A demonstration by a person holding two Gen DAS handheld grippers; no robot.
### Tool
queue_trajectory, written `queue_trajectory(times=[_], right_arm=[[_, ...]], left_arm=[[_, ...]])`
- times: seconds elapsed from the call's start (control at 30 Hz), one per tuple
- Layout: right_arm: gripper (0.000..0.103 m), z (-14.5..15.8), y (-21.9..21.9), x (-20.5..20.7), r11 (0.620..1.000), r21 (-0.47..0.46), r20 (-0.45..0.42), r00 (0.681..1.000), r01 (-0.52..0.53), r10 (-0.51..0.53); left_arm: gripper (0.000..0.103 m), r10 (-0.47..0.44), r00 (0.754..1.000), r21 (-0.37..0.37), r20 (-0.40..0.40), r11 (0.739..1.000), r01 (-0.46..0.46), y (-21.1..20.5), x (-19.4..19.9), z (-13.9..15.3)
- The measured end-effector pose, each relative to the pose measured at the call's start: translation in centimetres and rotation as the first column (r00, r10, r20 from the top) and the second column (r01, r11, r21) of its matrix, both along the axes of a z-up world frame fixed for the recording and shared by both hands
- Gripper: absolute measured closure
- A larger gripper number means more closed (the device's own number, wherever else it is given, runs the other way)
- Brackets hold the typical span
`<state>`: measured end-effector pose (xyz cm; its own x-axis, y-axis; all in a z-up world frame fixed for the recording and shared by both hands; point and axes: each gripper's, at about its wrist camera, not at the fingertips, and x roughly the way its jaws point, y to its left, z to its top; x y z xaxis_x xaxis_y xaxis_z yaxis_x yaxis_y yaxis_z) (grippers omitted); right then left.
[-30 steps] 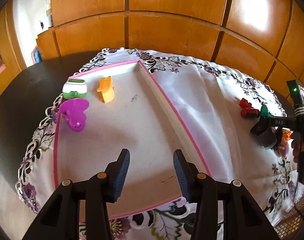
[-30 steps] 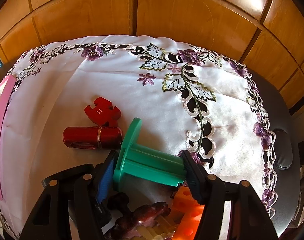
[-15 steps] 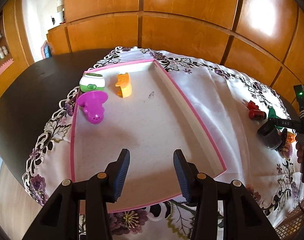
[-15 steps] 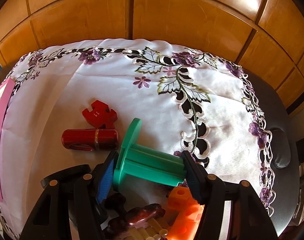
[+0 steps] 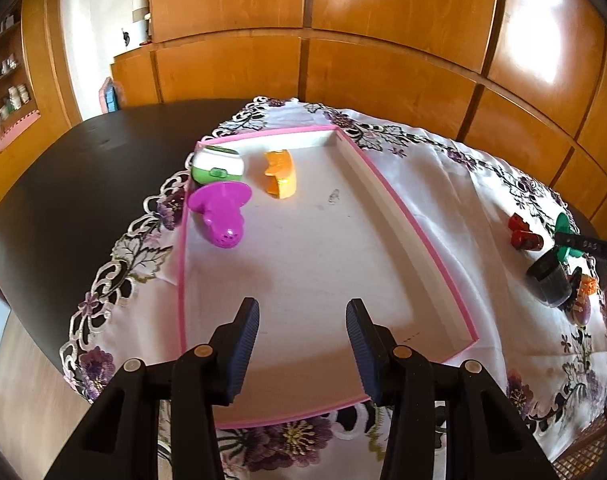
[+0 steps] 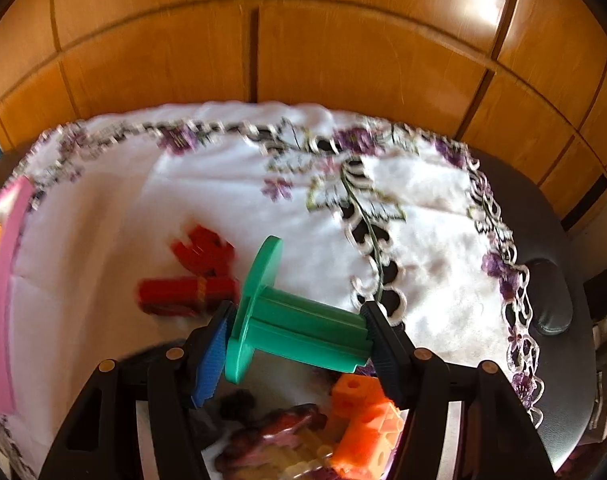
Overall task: Organize rigid objects
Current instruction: 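Carry the green spool in the right tool toward the pink box, then lower the green spool into the pink box and open the right tool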
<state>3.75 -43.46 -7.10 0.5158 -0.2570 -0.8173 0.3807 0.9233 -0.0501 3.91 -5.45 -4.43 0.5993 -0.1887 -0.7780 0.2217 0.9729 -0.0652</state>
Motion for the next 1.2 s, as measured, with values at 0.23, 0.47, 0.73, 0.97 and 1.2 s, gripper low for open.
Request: queue_trajectory(times=[0.23,0.47,0.73,0.97,1.2], right_arm=[[0.04,2.9,6.5,1.8,0.988,0.025,0.084,0.985,-0.155,0.152],[0.04,4.7,14.7,5.2,0.936,0.065,0.142,0.932,-0.346,0.334],[0.04,4.4,24.4,11.6,0.845,0.098,0.147,0.847,-0.526,0.511],[0.04,-0.4,28.9,17.0,0.811,0.046,-0.011,0.812,-0.583,0.584],[0.037,-2.1,29.5,17.9,0.796,0.066,-0.046,0.795,-0.602,0.605]], left_arm=[[0.057,0.039,0.999,-0.008,-0.002,0.999,-0.039,1.8,0.3,-0.3],[0.057,0.088,0.996,-0.029,-0.022,0.996,-0.089,3.9,0.6,-0.9],[0.057,0.105,0.994,-0.046,-0.018,0.993,-0.106,5.0,0.8,-0.8],[0.057,0.121,0.992,-0.059,-0.041,0.991,-0.124,5.9,1.0,-1.3],[0.057,0.141,0.989,-0.056,-0.047,0.988,-0.143,6.5,1.4,-1.5]])
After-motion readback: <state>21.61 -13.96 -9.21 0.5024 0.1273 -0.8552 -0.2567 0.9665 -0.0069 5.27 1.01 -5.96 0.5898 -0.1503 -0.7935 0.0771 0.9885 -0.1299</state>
